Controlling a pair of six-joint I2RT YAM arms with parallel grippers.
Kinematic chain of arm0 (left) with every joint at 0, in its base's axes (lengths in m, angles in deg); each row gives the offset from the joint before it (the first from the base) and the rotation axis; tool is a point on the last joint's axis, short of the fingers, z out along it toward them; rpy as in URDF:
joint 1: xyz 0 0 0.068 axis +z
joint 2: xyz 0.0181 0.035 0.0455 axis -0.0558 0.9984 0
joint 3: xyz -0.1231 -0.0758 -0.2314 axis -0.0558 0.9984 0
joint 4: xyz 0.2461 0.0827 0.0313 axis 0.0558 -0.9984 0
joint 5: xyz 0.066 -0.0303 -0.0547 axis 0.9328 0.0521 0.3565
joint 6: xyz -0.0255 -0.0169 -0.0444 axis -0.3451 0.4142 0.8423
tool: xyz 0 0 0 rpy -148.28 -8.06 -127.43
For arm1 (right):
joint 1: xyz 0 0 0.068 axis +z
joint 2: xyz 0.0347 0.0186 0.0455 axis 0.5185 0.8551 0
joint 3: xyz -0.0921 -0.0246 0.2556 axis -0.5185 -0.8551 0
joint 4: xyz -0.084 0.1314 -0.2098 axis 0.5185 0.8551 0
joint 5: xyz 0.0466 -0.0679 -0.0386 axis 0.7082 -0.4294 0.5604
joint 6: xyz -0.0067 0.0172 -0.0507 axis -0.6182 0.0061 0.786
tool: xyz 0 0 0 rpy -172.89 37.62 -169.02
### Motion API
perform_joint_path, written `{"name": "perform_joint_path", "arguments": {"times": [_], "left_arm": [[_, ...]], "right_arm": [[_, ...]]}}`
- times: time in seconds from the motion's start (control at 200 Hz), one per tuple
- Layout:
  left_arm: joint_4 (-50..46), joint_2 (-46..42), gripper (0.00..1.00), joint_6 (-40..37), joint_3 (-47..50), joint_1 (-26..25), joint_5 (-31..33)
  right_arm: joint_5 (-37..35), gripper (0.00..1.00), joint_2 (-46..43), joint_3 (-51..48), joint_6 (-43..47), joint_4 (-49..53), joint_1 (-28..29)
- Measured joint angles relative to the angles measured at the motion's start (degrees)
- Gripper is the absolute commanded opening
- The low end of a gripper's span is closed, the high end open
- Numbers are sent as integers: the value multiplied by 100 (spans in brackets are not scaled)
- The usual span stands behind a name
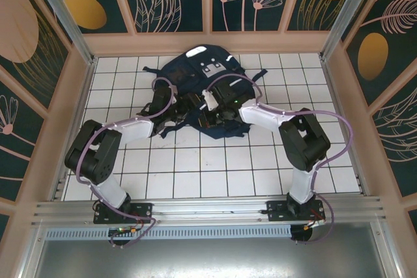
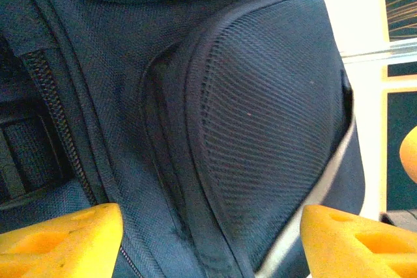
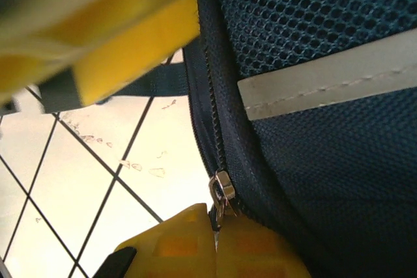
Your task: Pack the student bag
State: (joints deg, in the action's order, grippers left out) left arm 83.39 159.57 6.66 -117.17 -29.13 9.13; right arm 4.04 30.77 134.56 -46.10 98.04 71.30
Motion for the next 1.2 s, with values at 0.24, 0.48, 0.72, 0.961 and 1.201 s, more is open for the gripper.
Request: {"name": "perform_joint_path", "arguments": {"times": [0.24, 0.48, 0.72, 0.961, 1.201], "left_arm": [[326, 457, 0, 254, -81, 0, -107], [328, 483, 0, 205, -90, -31, -170], [278, 481, 0, -9, -96, -33, -173], [245, 422, 0, -52, -94, -33, -168], [245, 402, 1, -50, -94, -33, -177]], "right_arm": [[-122, 0, -181, -391, -50, -101, 15], [-566, 0, -979, -780, 120, 293, -192], [-920, 0, -1261, -898, 426, 1071, -885], [-1005, 18, -1263, -872, 525, 1073, -673], [-1200, 39, -1325, -872, 297, 507, 127]]}}
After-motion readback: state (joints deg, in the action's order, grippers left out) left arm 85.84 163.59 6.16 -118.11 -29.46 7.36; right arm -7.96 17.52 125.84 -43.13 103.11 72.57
